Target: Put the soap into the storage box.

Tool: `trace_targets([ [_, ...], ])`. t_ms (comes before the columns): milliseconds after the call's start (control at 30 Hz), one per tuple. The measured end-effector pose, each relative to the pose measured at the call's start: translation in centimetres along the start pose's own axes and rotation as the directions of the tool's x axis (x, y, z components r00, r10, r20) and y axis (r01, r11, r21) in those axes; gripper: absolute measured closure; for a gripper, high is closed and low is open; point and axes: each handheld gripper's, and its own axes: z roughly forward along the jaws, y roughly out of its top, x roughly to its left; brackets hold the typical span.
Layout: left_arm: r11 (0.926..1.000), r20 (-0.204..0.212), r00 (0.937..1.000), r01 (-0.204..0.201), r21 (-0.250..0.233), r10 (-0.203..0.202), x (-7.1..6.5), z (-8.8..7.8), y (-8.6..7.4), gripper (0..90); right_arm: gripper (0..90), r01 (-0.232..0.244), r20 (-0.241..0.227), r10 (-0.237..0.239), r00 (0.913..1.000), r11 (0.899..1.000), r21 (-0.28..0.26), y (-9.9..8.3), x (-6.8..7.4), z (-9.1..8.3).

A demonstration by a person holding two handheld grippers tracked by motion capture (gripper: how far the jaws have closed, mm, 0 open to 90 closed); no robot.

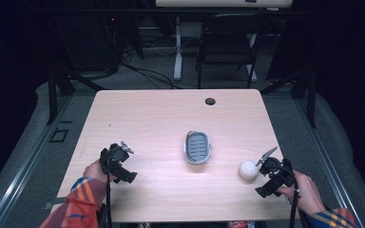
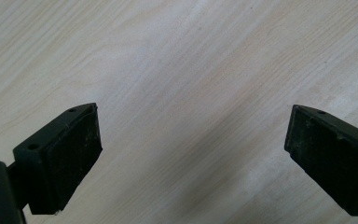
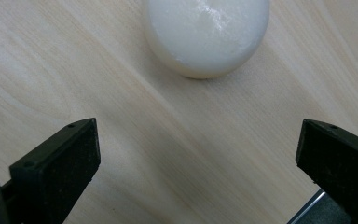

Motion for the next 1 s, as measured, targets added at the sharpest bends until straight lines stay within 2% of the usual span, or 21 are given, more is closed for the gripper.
trace_targets([
  [167, 0.9999, 0.005, 1.0, -0.007, 0.007, 0.007, -0.04, 0.04, -0.03, 3.8, 0.0, -0.003, 0.001, 0.003, 1.0, 1.0, -0.002, -0.01, 0.04, 0.05],
  [200, 1.0, -0.002, 1.0, -0.001, 0.002, 0.001, -0.04, 0.07, -0.11, 3.9, 0.0, -0.012, -0.002, 0.012, 0.9999, 1.0, -0.016, 0.01, 0.13, 0.21],
  [233, 1.0, 0.002, 1.0, 0.005, 0.006, -0.005, 0.02, 0.03, -0.16, 3.9, 0.0, 0.006, 0.016, -0.006, 0.9999, 1.0, 0.012, 0.15, 0.1, 0.08],
  [267, 1.0, 0.002, 1.0, 0.006, 0.006, -0.007, 0.06, 0.01, -0.19, 4.0, 0.0, -0.024, -0.001, 0.024, 0.9997, 0.999, -0.026, 0.04, 0.25, 0.49],
  [300, 1.0, -0.001, 1.0, 0.005, 0.005, -0.005, 0.07, -0.01, -0.18, 4.0, 0.0, 0.007, 0.006, -0.007, 1.0, 1.0, 0.011, 0.21, 0.04, 0.31],
  [367, 1.0, 0.003, 1.0, 0.0, 0.007, 0.0, -0.05, 0.09, -0.01, 4.0, 0.0, 0.013, 0.007, -0.013, 0.9999, 1.0, 0.022, 0.21, 0.03, 0.19],
  [467, 0.9999, 0.003, 1.0, -0.004, 0.012, 0.004, -0.1, 0.19, 0.03, 4.0, 0.0, 0.0, 0.003, 0.0, 1.0, 1.0, 0.004, 0.11, 0.07, 0.22],
  [600, 1.0, 0.001, 1.0, 0.0, 0.009, 0.0, 0.03, 0.15, -0.06, 4.2, 0.0, 0.007, -0.004, -0.007, 1.0, 1.0, 0.022, 0.24, -0.04, 0.17],
  [800, 0.9999, 0.007, 1.0, -0.002, 0.013, 0.002, 0.0, 0.28, -0.01, 4.2, 0.0, -0.002, -0.007, 0.002, 1.0, 1.0, -0.008, 0.27, -0.02, 0.06],
  [867, 0.9999, 0.006, 1.0, -0.005, 0.015, 0.005, -0.02, 0.31, 0.01, 4.2, 0.0, 0.014, -0.007, -0.014, 0.9999, 1.0, 0.005, 0.35, -0.13, -0.03],
  [900, 0.9998, 0.006, 0.9999, -0.01, 0.02, 0.009, -0.01, 0.28, 0.04, 4.2, 0.0, -0.002, -0.01, 0.002, 0.9999, 1.0, -0.012, 0.39, -0.14, 0.03],
  [1000, 0.9998, 0.01, 0.9999, -0.007, 0.019, 0.006, -0.06, 0.34, 0.06, 4.2, 0.0, -0.002, -0.016, 0.002, 0.9999, 1.0, -0.017, 0.44, -0.26, 0.04],
])
